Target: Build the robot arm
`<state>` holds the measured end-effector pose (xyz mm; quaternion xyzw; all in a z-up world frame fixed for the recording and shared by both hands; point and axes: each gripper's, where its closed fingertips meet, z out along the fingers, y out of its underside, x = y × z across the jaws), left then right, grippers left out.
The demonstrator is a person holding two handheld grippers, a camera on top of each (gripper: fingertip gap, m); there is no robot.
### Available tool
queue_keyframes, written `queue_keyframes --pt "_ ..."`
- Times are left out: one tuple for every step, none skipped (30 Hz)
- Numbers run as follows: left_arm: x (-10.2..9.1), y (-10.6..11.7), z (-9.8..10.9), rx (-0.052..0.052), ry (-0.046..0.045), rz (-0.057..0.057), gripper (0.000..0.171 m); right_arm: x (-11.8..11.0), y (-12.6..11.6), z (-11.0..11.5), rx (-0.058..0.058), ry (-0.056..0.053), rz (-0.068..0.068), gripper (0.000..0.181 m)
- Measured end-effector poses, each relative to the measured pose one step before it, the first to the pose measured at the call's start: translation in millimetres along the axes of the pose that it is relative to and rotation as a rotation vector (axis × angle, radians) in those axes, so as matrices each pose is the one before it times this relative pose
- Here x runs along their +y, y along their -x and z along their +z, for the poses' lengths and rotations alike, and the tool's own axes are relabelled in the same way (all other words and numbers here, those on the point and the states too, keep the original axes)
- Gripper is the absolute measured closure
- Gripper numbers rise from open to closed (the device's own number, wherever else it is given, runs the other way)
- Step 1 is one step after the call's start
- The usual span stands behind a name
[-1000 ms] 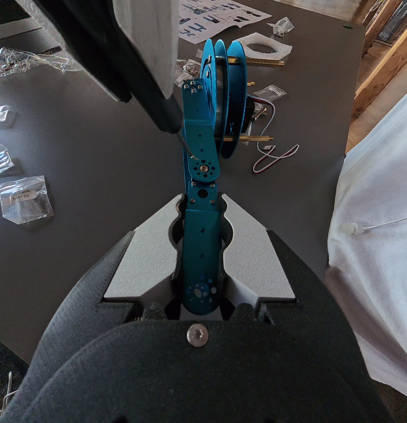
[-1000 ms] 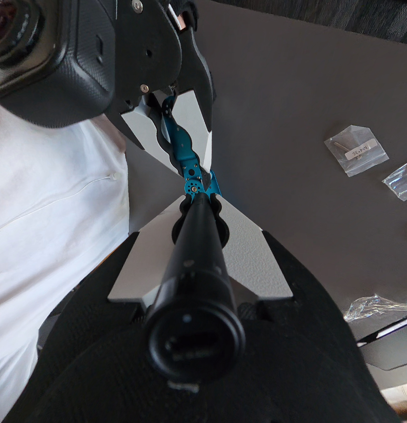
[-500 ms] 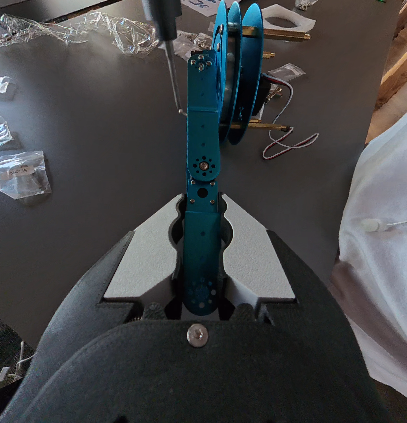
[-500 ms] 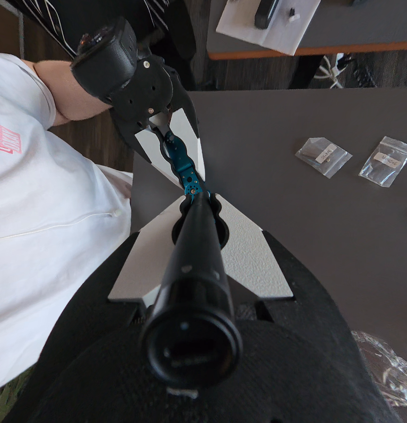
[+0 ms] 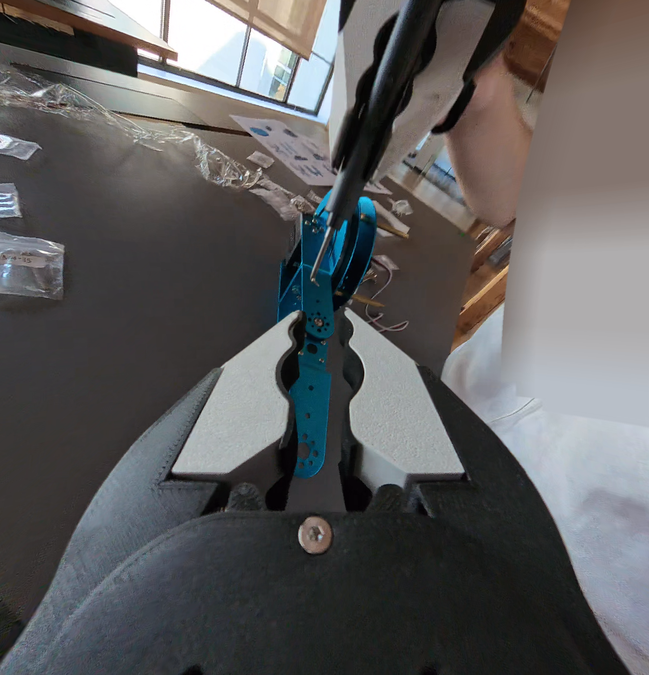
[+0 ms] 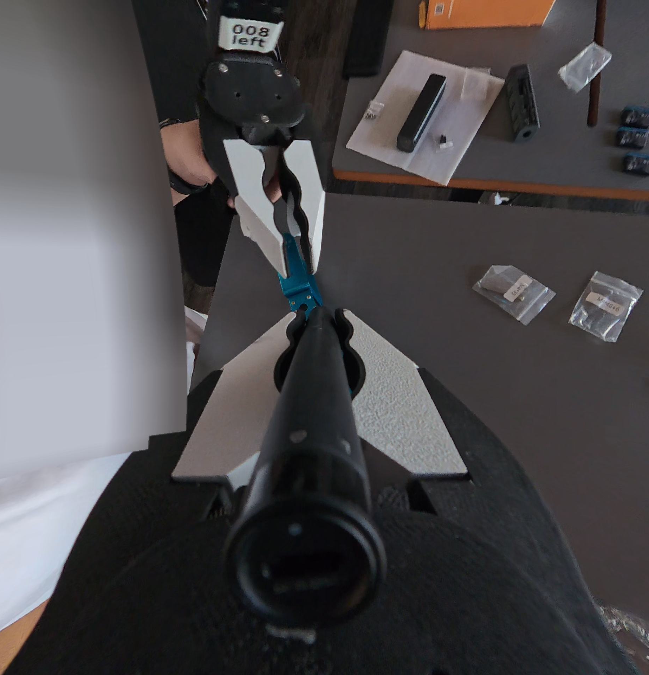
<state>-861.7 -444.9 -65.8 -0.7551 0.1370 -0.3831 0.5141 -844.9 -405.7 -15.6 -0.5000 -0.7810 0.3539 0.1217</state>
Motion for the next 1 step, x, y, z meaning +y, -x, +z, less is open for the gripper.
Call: queue_keyframes --pt "-4.27 -2.04 1.06 0.0233 -0.01508 -0.0290 0.157 0.62 1.00 0.52 0.0037 -0.0104 -0.0099 0.162"
